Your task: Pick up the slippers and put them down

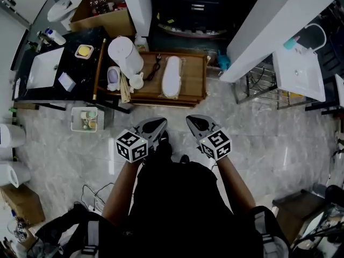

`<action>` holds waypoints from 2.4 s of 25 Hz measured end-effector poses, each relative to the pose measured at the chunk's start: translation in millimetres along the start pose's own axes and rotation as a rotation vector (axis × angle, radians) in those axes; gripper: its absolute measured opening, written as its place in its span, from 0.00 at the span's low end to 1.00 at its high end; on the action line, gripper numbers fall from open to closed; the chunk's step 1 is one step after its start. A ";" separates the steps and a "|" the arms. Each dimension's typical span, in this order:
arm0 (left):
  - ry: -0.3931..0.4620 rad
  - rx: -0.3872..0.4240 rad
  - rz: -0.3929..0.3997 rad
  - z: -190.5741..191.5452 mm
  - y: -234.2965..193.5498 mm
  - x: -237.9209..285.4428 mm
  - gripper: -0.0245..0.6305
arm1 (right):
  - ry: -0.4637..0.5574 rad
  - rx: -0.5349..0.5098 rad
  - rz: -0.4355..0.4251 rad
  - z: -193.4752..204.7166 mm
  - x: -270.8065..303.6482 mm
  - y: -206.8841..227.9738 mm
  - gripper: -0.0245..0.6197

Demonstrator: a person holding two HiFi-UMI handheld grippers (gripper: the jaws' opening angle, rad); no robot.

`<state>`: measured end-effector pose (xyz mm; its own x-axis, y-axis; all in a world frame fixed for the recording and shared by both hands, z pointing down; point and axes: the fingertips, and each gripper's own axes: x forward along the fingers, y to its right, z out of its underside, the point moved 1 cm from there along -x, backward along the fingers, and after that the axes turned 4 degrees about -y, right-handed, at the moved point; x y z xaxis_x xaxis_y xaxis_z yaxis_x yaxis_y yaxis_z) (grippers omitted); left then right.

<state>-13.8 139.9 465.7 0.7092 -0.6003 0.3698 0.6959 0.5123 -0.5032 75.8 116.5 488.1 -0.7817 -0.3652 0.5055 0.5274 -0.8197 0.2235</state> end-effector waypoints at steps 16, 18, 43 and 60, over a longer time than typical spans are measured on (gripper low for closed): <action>-0.072 0.024 0.105 -47.1 -76.9 10.6 0.06 | 0.014 0.055 0.092 -43.2 68.7 25.4 0.05; -0.083 0.030 0.118 -49.5 -84.6 9.7 0.06 | 0.017 0.063 0.104 -50.5 74.6 25.2 0.05; -0.112 0.005 0.140 -54.7 -115.0 18.3 0.06 | -0.016 0.101 0.124 -50.8 91.9 32.5 0.05; -0.111 -0.049 0.050 -69.2 -113.7 58.4 0.06 | -0.050 0.093 0.007 -50.6 97.7 77.6 0.05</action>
<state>-59.3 4.1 490.4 0.7530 -0.5014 0.4261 0.6548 0.5074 -0.5602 23.5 -5.2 512.7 -0.7613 -0.3463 0.5482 0.5635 -0.7715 0.2953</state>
